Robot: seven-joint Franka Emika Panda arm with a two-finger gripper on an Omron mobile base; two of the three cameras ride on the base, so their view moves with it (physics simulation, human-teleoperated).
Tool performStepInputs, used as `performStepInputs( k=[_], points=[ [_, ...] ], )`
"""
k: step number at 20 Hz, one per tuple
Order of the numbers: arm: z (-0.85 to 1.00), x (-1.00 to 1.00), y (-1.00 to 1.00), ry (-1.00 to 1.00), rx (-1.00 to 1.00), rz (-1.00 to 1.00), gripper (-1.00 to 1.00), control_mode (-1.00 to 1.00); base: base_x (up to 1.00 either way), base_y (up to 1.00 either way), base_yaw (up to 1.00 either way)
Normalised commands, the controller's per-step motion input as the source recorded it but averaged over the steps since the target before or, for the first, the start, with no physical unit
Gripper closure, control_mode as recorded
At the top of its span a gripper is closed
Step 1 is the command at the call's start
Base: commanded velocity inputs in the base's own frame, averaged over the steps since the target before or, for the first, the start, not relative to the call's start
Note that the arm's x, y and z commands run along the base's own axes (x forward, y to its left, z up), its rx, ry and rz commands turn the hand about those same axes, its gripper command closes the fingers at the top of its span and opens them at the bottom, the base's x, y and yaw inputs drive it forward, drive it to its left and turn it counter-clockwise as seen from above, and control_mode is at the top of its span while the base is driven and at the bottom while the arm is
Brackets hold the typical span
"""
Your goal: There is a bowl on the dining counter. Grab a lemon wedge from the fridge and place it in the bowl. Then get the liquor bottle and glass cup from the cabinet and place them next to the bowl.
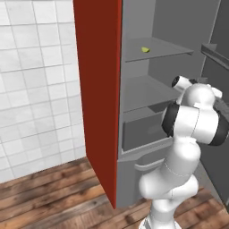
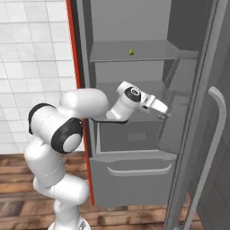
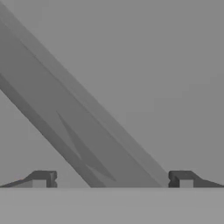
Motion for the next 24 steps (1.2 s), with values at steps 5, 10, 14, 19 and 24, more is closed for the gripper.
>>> performStepInputs(
  k=[5,10,14,19,24],
  points=[
    [0.06,-0.03,-0.98,-0.22,-0.17,-0.03,-1.0,-1.0,0.0,0.0,0.0],
    [0.58,-0.33,-0.54,-0.4,-0.23,0.0,-1.0,-1.0,0.0,0.0,0.0],
    [0.83,-0.68,-0.18,-0.45,-0.26,0.0,-1.0,-1.0,0.0,0.0,0.0],
    [0.94,-0.87,0.11,-0.46,-0.29,0.0,-1.0,-1.0,0.0,0.0,0.0],
    [0.99,-0.87,0.24,-0.41,-0.3,0.0,-1.0,-1.0,0.0,0.0,0.0]
  ],
)
